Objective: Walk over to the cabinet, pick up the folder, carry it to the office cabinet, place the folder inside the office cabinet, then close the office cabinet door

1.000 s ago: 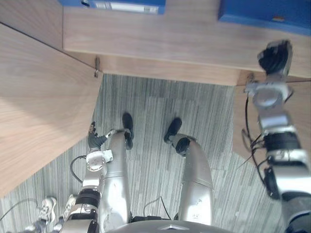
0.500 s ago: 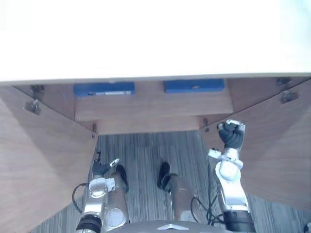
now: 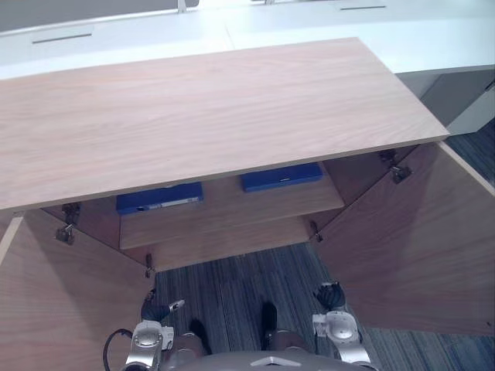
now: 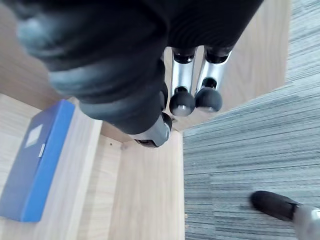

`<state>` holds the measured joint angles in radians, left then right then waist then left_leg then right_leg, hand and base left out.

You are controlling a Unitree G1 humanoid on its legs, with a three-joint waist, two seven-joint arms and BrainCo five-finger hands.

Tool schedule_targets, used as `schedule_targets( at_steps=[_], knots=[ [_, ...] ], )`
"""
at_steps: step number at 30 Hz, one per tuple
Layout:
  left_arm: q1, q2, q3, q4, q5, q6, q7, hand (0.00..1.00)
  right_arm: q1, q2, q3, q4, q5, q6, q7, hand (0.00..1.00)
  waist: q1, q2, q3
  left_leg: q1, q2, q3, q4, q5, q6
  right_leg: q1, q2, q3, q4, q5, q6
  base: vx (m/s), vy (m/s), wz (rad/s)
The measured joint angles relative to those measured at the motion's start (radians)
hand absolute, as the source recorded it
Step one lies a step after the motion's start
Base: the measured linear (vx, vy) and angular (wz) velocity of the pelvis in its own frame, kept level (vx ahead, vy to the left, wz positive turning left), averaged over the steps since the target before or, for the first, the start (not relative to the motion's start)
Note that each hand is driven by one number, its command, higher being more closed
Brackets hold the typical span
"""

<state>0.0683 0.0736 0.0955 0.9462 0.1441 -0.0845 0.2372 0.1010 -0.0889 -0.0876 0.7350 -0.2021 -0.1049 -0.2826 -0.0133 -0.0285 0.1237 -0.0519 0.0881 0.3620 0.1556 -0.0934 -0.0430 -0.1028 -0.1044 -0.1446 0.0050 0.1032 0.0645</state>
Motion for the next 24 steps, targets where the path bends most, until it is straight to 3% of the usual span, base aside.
schedule_targets(
  at_steps=[13,17,24],
  knots=[
    [0.016,-0.001,0.0,0.058,0.037,0.005,-0.032,0.0,-0.003,0.008,-0.043,0.116,0.01,0.043,0.019,0.0,0.002,-0.014,-0.045,0.144,-0.094,-0.012,-0.234,0.076,0.013,0.038,-0.029,0.079,-0.047,0.006,0.027,-0.05,0.026,-0.12],
    [0.014,0.0,-0.001,0.058,0.037,0.012,-0.033,0.0,0.0,0.015,-0.086,0.104,0.02,0.044,0.018,0.0,-0.01,-0.02,-0.05,0.172,-0.106,0.0,-0.235,0.078,0.02,0.054,-0.03,0.101,-0.05,0.025,0.042,0.06,0.018,-0.13],
    [0.026,0.012,-0.022,0.054,0.08,0.023,-0.033,0.0,0.087,0.024,-0.229,-0.323,0.05,0.039,0.007,0.0,-0.058,-0.016,-0.054,0.214,-0.106,0.116,-0.211,0.015,0.017,0.041,-0.006,0.217,-0.047,0.026,0.04,0.04,0.017,-0.49]
  ],
)
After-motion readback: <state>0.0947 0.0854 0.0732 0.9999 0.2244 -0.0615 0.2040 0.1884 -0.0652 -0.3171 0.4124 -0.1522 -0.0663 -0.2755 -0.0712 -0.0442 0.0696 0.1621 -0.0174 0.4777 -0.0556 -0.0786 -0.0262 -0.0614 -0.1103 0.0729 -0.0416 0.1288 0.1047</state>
